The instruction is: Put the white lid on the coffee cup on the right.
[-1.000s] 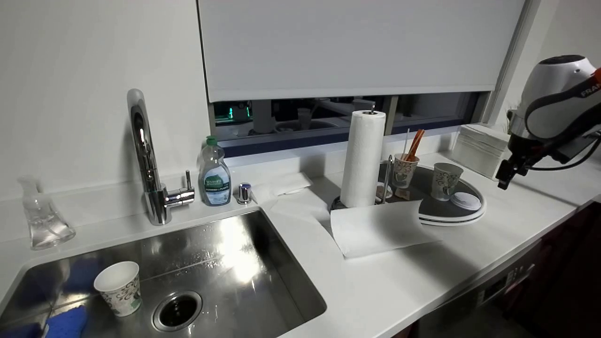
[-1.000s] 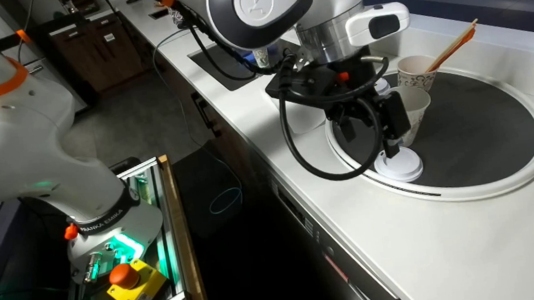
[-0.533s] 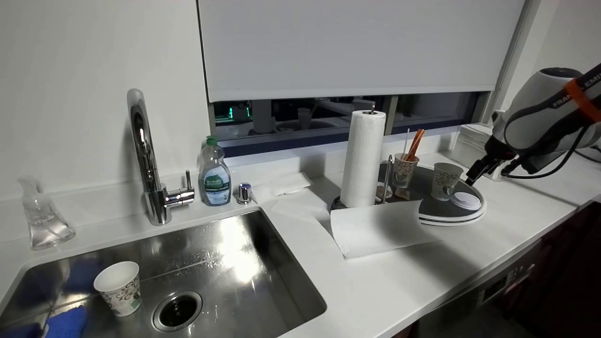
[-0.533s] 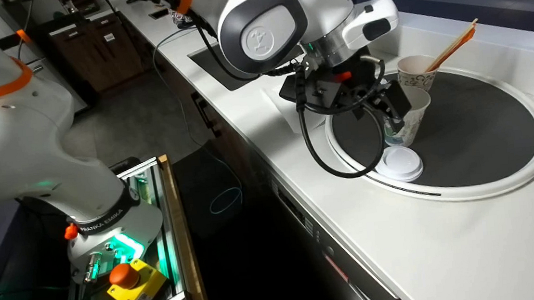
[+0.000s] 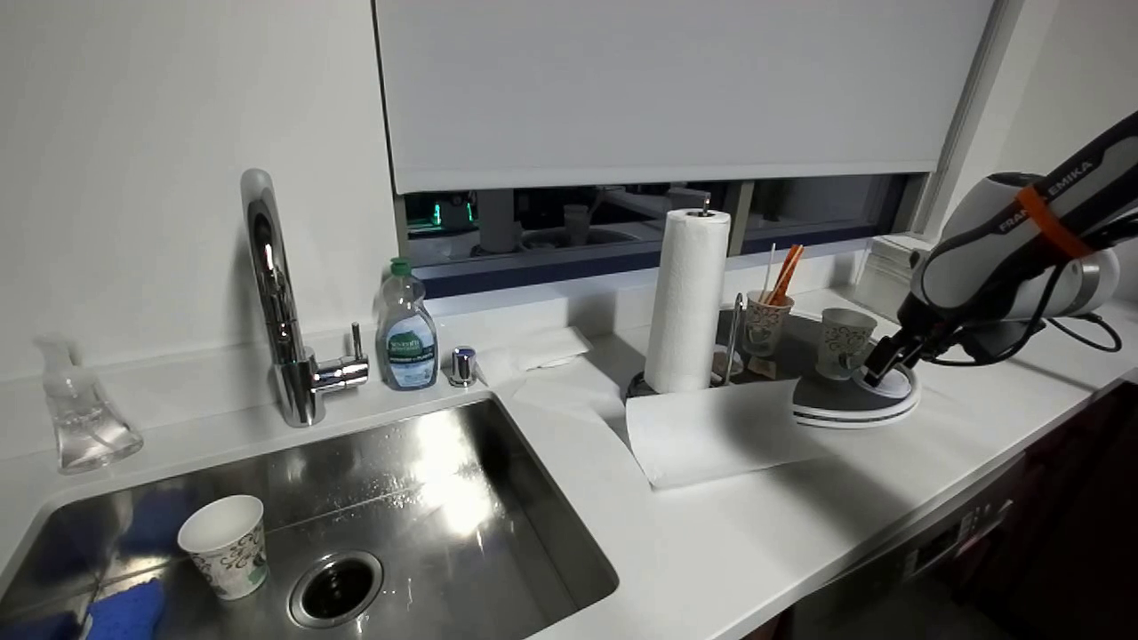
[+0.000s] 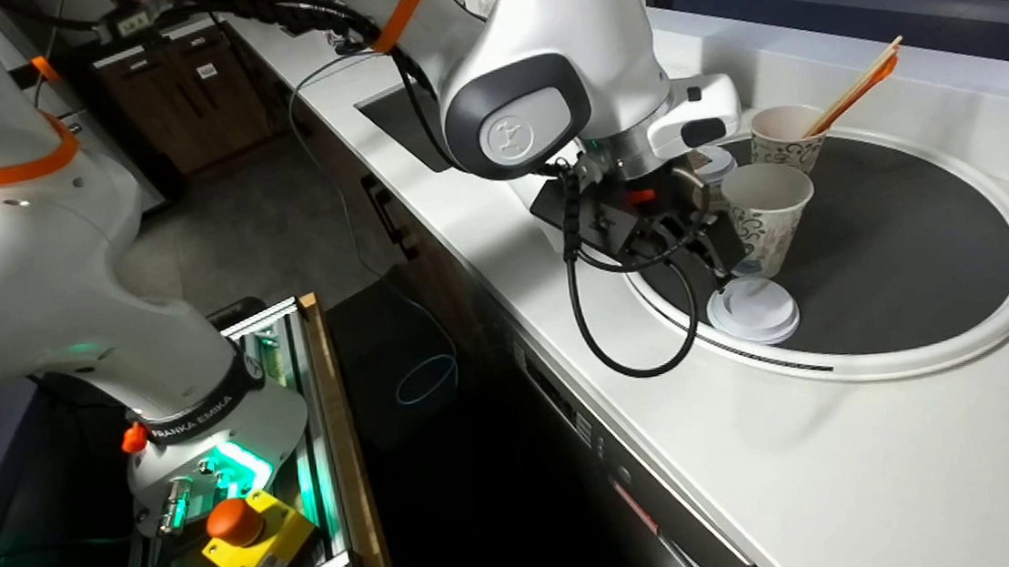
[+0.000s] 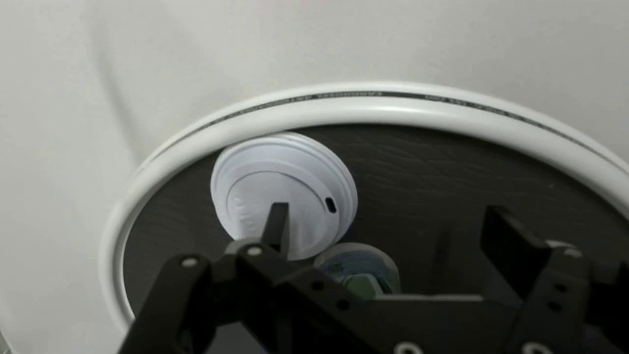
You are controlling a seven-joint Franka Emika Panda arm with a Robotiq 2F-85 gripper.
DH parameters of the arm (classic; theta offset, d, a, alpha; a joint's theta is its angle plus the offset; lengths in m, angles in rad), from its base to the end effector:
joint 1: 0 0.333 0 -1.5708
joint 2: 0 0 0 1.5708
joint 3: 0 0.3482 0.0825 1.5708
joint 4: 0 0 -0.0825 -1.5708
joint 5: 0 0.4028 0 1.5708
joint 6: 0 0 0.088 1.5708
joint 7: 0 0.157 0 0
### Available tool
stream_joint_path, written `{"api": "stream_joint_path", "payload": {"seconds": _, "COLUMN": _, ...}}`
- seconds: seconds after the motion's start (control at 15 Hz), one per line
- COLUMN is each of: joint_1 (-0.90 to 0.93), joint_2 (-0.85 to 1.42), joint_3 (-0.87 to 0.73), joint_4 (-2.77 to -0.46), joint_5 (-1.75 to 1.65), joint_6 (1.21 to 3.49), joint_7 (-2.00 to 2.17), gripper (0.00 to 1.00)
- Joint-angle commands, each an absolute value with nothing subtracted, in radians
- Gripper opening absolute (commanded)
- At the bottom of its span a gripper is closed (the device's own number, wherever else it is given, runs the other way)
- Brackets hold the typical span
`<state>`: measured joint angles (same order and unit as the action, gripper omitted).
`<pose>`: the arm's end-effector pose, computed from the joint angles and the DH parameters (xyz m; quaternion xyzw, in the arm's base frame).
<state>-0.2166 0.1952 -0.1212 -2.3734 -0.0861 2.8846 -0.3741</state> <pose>0.5375 -0.1855 0.2436 0.9853 0.0602 0.1376 0.0818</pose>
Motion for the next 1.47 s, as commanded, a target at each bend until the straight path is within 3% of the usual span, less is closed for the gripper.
{"api": "stream_joint_path", "payload": {"seconds": 0.0, "joint_1": -0.251, "joint_2": 0.248, "joint_3": -0.102, "joint_4": -2.329, "joint_5": -0.044, "joint_6": 2.879, "joint_7": -0.400, "gripper": 1.00}}
{"api": "stream_joint_path", "payload": {"seconds": 0.33, "joint_1": -0.341, "joint_2": 0.293, "joint_3": -0.011, "joint_4": -2.285, "joint_5": 0.055, "joint_6": 2.924, "joint_7": -0.530, "gripper": 0.89}}
{"api": "stream_joint_path", "payload": {"seconds": 0.4, "joint_1": -0.357, "joint_2": 0.301, "joint_3": 0.007, "joint_4": -2.274, "joint_5": 0.071, "joint_6": 2.920, "joint_7": -0.553, "gripper": 0.78}}
{"api": "stream_joint_path", "payload": {"seconds": 0.47, "joint_1": -0.374, "joint_2": 0.310, "joint_3": 0.026, "joint_4": -2.265, "joint_5": 0.085, "joint_6": 2.916, "joint_7": -0.578, "gripper": 0.79}}
{"api": "stream_joint_path", "payload": {"seconds": 0.67, "joint_1": -0.410, "joint_2": 0.335, "joint_3": 0.062, "joint_4": -2.243, "joint_5": 0.111, "joint_6": 2.906, "joint_7": -0.623, "gripper": 0.61}}
{"api": "stream_joint_path", "payload": {"seconds": 0.8, "joint_1": -0.425, "joint_2": 0.345, "joint_3": 0.075, "joint_4": -2.239, "joint_5": 0.117, "joint_6": 2.904, "joint_7": -0.637, "gripper": 0.60}}
{"api": "stream_joint_path", "payload": {"seconds": 0.93, "joint_1": -0.437, "joint_2": 0.356, "joint_3": 0.082, "joint_4": -2.234, "joint_5": 0.119, "joint_6": 2.905, "joint_7": -0.643, "gripper": 0.49}}
{"api": "stream_joint_path", "payload": {"seconds": 1.07, "joint_1": -0.444, "joint_2": 0.359, "joint_3": 0.083, "joint_4": -2.230, "joint_5": 0.118, "joint_6": 2.904, "joint_7": -0.645, "gripper": 0.23}}
{"api": "stream_joint_path", "payload": {"seconds": 1.2, "joint_1": -0.446, "joint_2": 0.355, "joint_3": 0.078, "joint_4": -2.230, "joint_5": 0.115, "joint_6": 2.902, "joint_7": -0.641, "gripper": 0.05}}
{"api": "stream_joint_path", "payload": {"seconds": 1.4, "joint_1": -0.443, "joint_2": 0.339, "joint_3": 0.075, "joint_4": -2.242, "joint_5": 0.114, "joint_6": 2.891, "joint_7": -0.631, "gripper": 0.00}}
